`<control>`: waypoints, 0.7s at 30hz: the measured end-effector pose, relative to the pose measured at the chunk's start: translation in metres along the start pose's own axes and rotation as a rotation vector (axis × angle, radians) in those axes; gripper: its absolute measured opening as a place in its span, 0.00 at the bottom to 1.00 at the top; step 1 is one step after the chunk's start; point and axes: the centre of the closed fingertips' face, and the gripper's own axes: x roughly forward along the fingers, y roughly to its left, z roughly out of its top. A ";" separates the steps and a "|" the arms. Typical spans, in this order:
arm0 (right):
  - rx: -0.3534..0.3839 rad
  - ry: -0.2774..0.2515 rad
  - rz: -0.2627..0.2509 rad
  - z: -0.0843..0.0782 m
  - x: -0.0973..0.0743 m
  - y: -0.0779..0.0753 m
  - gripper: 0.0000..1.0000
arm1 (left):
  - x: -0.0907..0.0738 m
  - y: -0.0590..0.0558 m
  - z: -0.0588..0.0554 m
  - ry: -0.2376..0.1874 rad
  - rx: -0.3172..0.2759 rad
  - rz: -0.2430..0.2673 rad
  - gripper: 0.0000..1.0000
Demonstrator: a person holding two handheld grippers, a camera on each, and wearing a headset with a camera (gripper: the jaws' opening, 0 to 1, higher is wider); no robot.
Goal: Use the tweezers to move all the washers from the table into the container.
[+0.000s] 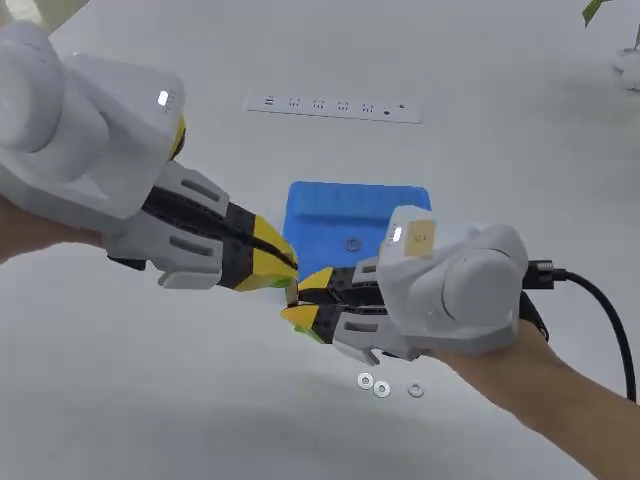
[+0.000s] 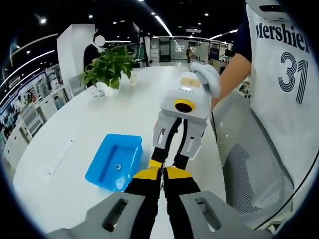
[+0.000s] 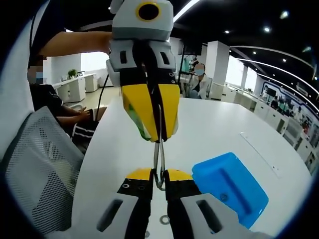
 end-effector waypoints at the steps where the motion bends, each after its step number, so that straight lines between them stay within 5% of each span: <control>1: -0.004 -0.003 -0.008 0.003 -0.002 -0.003 0.10 | -0.001 0.002 0.004 -0.006 -0.002 0.001 0.06; 10: -0.047 -0.024 -0.069 0.021 -0.017 -0.030 0.10 | -0.006 0.020 0.030 -0.044 0.043 0.029 0.06; 21: -0.070 -0.034 -0.126 0.031 -0.023 -0.067 0.10 | -0.005 0.048 0.046 -0.068 0.071 0.038 0.06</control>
